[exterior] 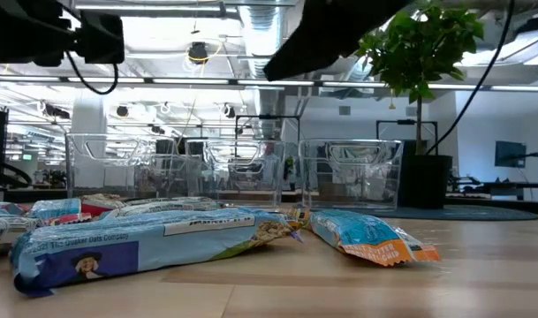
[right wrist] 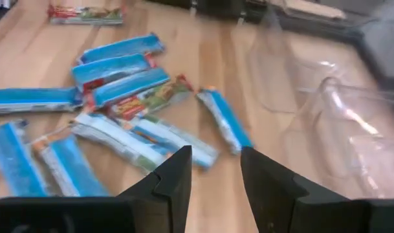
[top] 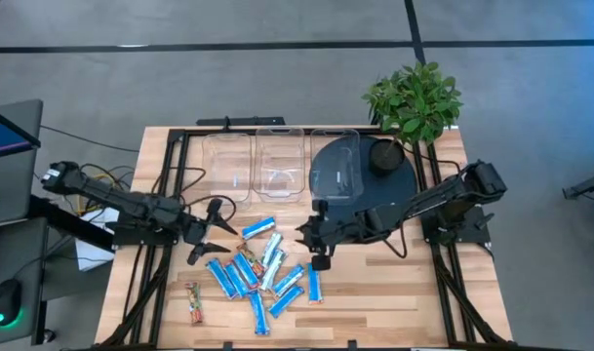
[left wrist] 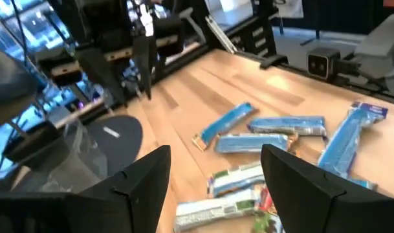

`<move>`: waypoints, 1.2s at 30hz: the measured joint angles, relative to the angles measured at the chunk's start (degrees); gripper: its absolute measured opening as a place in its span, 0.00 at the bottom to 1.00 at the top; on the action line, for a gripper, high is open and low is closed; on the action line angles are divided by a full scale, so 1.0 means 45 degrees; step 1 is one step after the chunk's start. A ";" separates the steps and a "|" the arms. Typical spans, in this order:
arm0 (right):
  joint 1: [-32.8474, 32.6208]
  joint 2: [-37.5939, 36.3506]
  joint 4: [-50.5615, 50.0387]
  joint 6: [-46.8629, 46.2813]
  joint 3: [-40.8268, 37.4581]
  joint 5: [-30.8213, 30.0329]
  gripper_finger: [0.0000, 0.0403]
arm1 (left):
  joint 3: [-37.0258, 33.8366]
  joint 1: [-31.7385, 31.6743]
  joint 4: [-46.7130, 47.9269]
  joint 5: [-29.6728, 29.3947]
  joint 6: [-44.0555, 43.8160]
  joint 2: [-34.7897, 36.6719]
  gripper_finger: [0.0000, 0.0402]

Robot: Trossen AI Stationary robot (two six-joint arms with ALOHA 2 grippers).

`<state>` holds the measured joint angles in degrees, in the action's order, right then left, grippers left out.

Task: Pick and place Granola Bars by type
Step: Put the orange granola bar into the middle transparent bin

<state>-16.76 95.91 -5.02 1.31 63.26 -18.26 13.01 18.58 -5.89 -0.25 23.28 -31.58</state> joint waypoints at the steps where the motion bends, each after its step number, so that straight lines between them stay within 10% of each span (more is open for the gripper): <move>1: -0.0102 0.0017 -0.0082 -0.0361 0.0000 0.0000 0.31 | 0.0079 0.0181 0.0213 -0.0258 -0.0018 -0.0097 0.59; 10: -0.1401 0.0012 -0.1198 -0.3803 0.0010 -0.0809 0.31 | 0.0259 0.0881 0.1371 -0.1788 -0.0030 -0.0305 0.59; 36: -0.1280 0.2946 0.2608 -0.0264 0.0009 0.2424 0.34 | 0.0230 0.0876 0.1249 -0.1808 -0.0484 -0.0319 0.59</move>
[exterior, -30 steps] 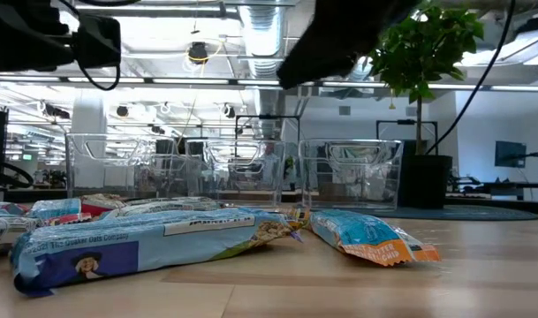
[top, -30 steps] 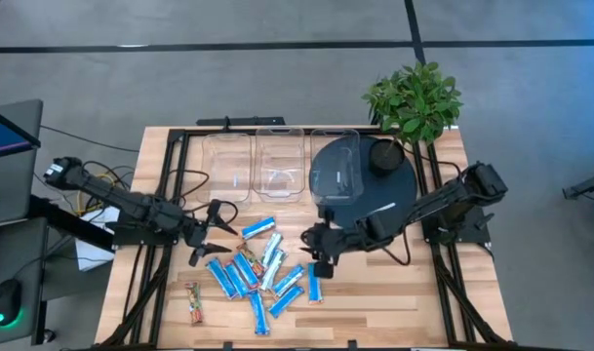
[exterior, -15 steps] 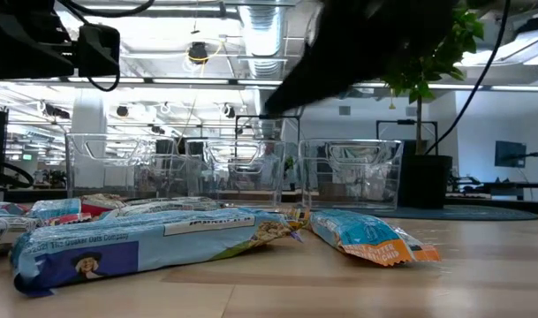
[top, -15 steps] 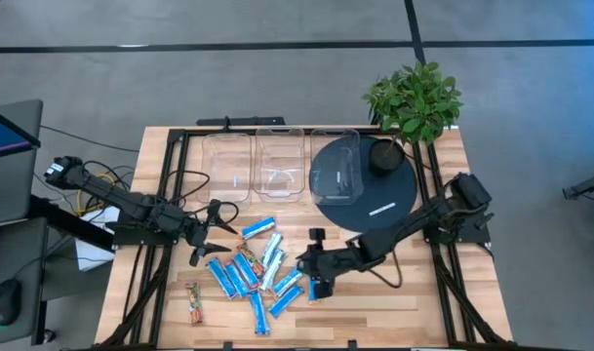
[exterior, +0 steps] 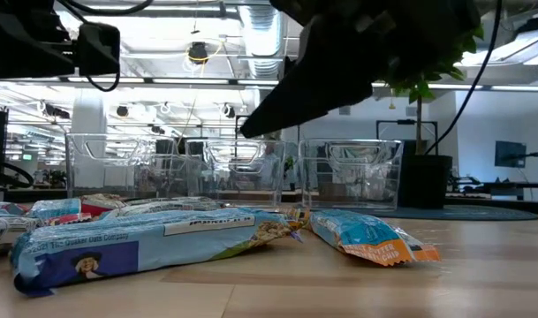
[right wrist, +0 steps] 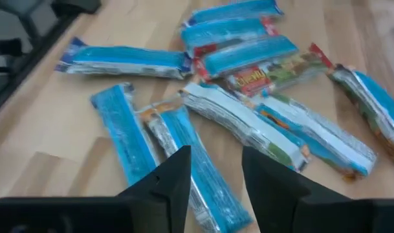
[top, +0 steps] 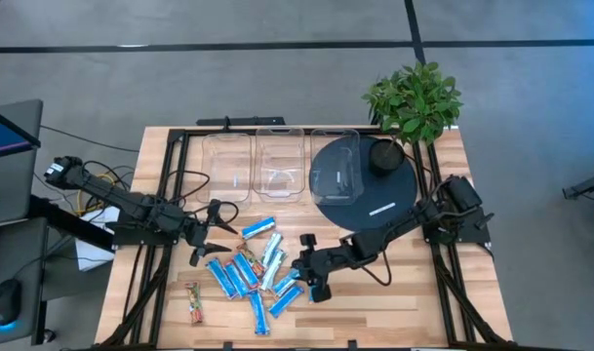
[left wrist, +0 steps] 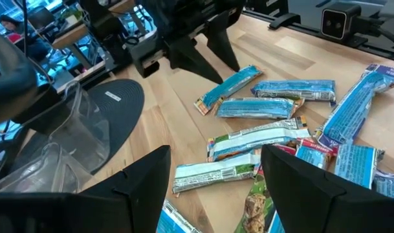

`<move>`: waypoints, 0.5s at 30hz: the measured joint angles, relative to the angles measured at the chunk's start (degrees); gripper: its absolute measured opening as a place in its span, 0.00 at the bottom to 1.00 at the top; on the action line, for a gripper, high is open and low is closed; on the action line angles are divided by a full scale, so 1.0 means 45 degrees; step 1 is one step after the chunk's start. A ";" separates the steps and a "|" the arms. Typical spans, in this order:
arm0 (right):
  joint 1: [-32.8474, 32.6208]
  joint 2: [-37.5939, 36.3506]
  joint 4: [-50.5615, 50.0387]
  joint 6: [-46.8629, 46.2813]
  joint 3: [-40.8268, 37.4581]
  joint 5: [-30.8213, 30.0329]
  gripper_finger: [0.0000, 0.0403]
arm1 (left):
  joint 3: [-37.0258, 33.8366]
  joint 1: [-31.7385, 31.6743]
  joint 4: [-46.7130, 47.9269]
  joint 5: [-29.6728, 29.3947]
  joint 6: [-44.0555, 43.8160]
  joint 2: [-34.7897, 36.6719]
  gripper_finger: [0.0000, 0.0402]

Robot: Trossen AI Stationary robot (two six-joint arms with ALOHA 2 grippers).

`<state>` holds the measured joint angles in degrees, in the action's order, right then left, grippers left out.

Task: Pick and place Granola Bars by type
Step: Put the orange granola bar into the middle transparent bin

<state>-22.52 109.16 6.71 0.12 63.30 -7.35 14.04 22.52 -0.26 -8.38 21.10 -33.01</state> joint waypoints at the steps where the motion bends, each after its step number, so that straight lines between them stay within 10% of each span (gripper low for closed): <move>1: -0.0053 0.0000 -0.0051 0.0149 0.0001 -0.0003 0.35 | 0.0000 0.0000 -0.0068 0.0000 -0.0003 0.0000 0.59; 15: 0.0299 0.0565 -0.0250 0.0740 -0.0001 0.0407 0.51 | -0.0005 0.0000 -0.0175 0.0000 -0.1669 0.0000 0.59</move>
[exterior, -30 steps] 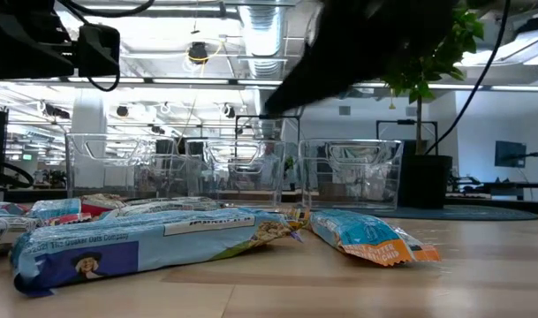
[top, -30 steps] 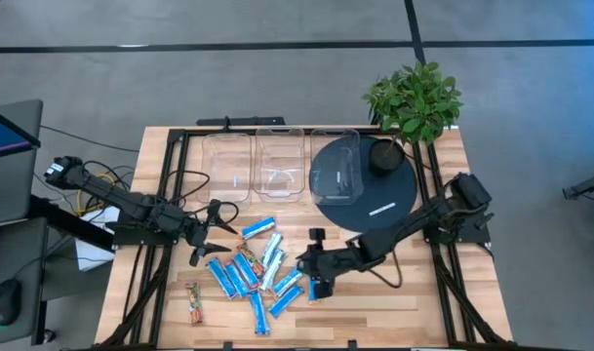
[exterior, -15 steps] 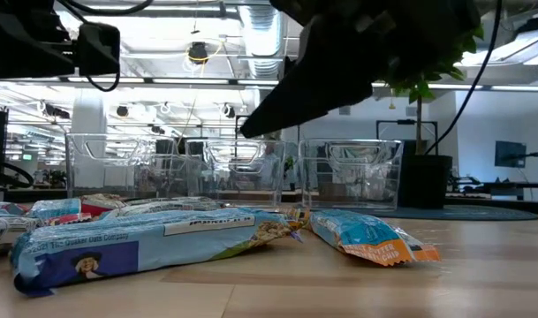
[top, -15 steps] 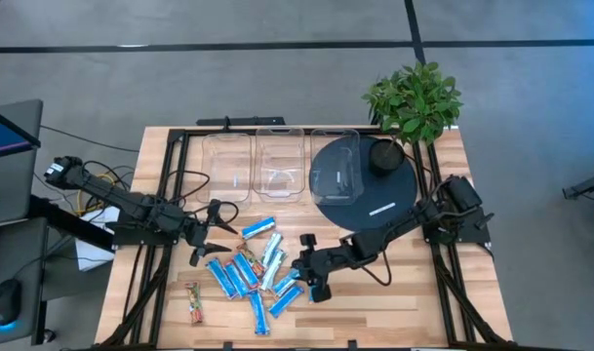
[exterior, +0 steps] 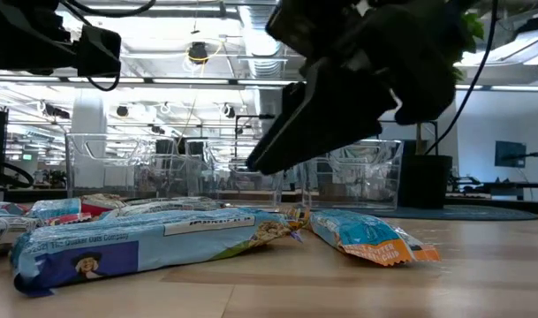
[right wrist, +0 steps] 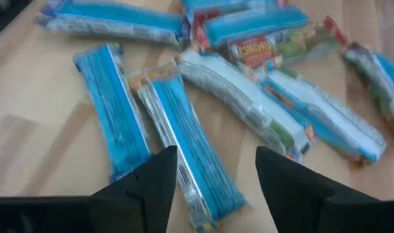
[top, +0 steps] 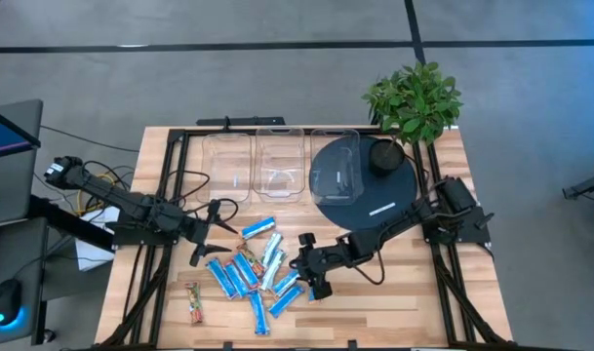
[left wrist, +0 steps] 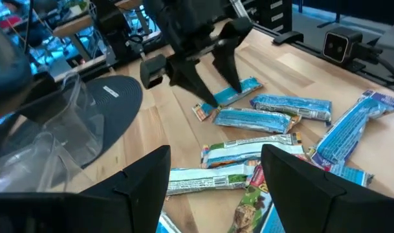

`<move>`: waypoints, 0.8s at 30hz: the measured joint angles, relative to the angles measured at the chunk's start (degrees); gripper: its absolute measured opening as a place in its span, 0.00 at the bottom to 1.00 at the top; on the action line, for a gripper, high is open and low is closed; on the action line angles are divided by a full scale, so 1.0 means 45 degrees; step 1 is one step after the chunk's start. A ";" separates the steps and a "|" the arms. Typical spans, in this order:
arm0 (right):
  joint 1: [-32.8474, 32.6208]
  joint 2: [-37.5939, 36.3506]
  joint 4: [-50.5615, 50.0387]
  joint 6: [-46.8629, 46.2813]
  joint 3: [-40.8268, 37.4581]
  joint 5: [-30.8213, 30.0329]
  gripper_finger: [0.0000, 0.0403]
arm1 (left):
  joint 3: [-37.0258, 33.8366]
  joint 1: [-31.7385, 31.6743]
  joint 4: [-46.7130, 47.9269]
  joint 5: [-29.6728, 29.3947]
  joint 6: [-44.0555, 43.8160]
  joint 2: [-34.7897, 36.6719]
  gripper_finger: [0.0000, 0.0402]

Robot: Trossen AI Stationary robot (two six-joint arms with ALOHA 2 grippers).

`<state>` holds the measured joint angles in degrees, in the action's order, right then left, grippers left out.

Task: Pick and place Granola Bars by type
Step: Put the orange granola bar into the middle transparent bin

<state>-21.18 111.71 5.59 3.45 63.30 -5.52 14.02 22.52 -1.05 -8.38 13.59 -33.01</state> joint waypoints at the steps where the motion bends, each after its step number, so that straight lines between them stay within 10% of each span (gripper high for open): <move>1: 0.0012 0.0167 0.0092 -0.0006 0.0098 0.0073 0.50 | 0.0000 0.0000 0.0055 0.0000 -0.0186 0.0000 0.59; 24: -0.0057 0.1480 -0.1152 -0.0839 0.1012 0.0249 0.39 | -0.0248 0.0000 -0.0401 -0.0003 0.0196 0.0000 0.59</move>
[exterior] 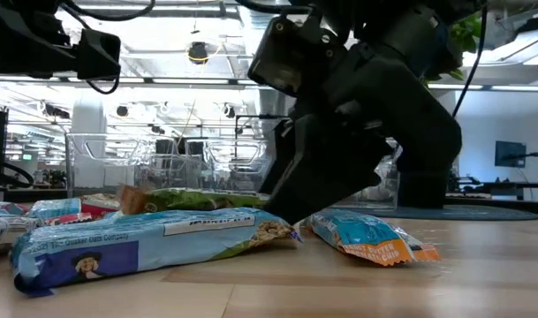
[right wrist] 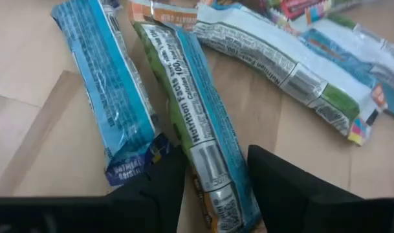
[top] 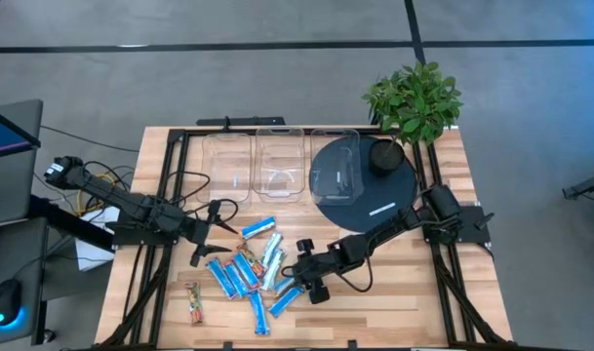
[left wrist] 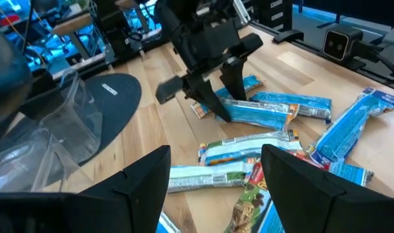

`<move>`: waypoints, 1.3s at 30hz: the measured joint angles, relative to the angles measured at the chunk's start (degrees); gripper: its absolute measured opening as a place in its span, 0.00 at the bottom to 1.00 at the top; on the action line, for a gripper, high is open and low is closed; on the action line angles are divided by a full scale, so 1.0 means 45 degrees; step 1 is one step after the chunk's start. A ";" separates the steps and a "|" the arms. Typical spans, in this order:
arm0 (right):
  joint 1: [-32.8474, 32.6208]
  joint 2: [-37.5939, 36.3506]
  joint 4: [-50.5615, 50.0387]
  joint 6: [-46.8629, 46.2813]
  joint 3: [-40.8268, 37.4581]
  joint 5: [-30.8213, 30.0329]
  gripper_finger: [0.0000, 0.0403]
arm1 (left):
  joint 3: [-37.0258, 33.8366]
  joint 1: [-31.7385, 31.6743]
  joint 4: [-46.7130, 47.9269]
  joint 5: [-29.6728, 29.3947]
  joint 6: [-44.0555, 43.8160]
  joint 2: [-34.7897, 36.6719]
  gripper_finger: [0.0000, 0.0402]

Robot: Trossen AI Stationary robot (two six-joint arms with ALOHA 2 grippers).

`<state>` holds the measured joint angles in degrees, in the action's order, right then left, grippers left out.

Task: Pick and place Granola Bars by type
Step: Put the orange granola bar into the middle transparent bin

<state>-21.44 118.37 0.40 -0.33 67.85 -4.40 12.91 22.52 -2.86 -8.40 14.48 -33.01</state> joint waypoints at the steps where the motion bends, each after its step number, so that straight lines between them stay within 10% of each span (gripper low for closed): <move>1: 0.0038 0.0005 0.0002 -0.0106 0.0000 0.0005 0.38 | 0.0000 0.0000 -0.0039 0.0000 0.0042 0.0000 0.59; 14: 0.0132 -0.0068 -0.0037 -0.0178 -0.0019 -0.0146 0.16 | 0.0000 0.0000 -0.0126 -0.0002 0.0040 -0.0002 0.59; 28: 0.0132 -0.0439 0.0129 0.0057 -0.0013 -0.0479 0.14 | 0.0005 0.0000 -0.0126 -0.0382 -0.0059 -0.0003 0.59; 39: 0.0370 -0.2305 0.0282 -0.0054 -0.0024 -0.5410 0.14 | 0.0010 -0.0005 -0.0116 -0.2119 -0.0344 -0.0004 0.59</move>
<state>-19.77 107.99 1.67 -0.57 67.75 -28.75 12.95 22.50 -3.38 -17.93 12.93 -33.03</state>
